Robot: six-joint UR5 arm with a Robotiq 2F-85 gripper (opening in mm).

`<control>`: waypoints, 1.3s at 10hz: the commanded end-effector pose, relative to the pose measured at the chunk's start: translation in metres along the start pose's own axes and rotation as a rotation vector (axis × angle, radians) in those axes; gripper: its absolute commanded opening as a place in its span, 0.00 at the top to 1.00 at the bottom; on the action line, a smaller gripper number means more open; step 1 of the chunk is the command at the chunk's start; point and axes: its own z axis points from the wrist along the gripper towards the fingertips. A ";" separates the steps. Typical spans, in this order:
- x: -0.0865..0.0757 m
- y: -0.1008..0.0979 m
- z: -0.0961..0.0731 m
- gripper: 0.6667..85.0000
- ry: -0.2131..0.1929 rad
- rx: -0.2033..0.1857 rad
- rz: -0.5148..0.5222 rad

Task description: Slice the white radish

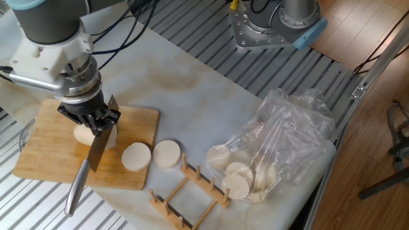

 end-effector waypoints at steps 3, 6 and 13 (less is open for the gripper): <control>0.001 0.007 0.007 0.97 0.005 -0.015 0.011; 0.007 0.010 0.015 0.95 0.019 -0.022 -0.018; 0.008 0.018 0.023 0.81 0.011 -0.052 -0.028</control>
